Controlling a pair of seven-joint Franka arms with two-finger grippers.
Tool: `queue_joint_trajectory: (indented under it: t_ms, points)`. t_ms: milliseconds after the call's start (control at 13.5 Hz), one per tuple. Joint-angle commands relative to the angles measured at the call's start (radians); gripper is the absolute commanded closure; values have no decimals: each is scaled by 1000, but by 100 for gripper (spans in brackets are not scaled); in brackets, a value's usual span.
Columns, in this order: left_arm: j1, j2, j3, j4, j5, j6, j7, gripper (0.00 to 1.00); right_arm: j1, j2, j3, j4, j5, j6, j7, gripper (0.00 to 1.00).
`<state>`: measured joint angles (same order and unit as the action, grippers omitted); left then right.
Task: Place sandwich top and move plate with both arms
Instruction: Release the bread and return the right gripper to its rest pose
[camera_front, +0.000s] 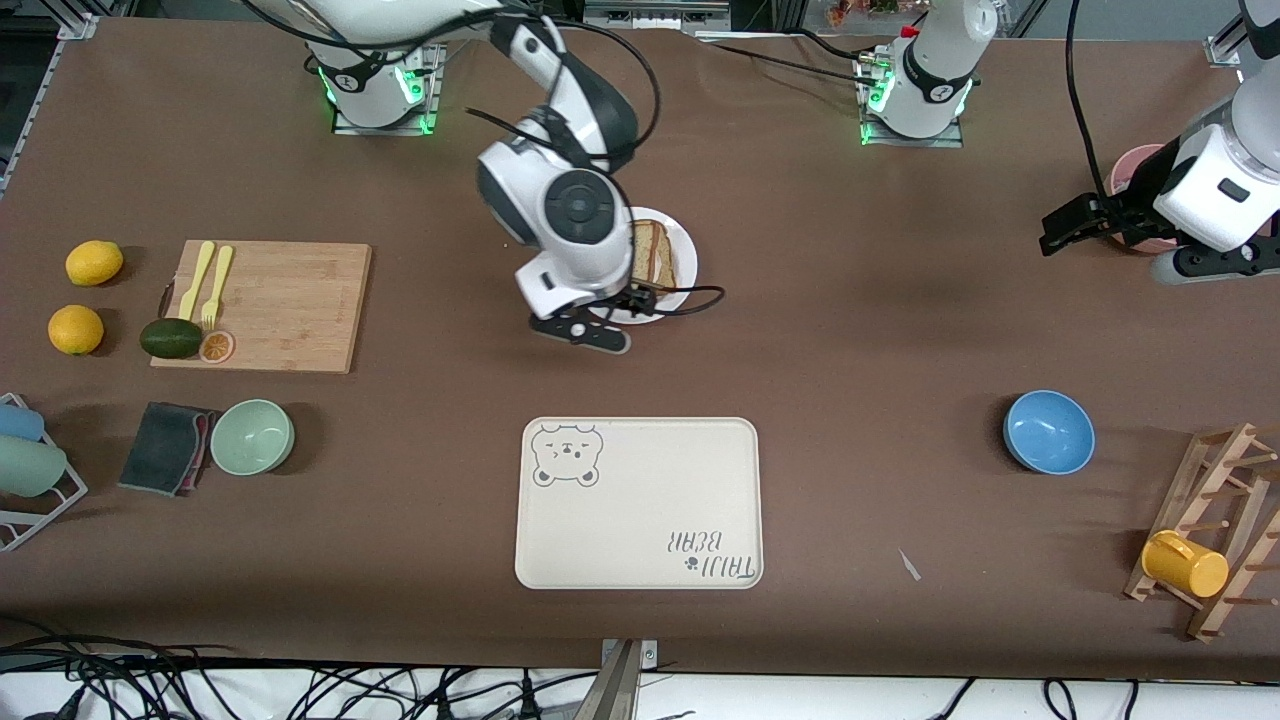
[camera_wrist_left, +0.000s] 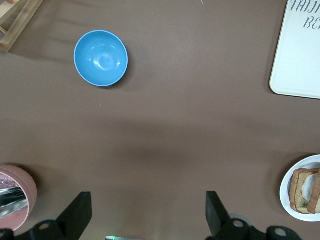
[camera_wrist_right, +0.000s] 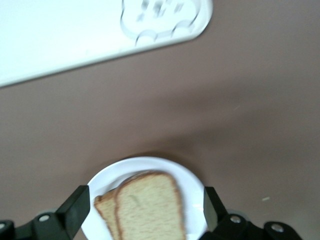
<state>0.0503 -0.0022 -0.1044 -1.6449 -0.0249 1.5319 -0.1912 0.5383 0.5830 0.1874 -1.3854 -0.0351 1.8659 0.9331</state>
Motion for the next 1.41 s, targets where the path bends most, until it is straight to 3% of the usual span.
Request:
queue_joint_trajectory:
  t_ms: [0,444,518,814,1184,1332]
  points:
    - [2,4,0,4,-44,-10,-10,0,-95,-83,3,-20,14,-62,-140,0]
    - [11,33,6,5,-147,-7,1,0,-305,-184,-62,-15,41,-212,-549,0]
    - [20,36,8,5,-168,-6,3,0,-335,-236,-84,-17,62,-212,-609,0]
    - [40,92,8,8,-292,2,25,0,-448,-415,-155,-191,81,-202,-925,0]
    - [108,162,8,8,-472,-2,153,0,-546,-589,-180,-293,80,-192,-923,0]
    - [117,189,8,7,-533,-4,208,0,-543,-605,-215,-297,76,-201,-945,0]
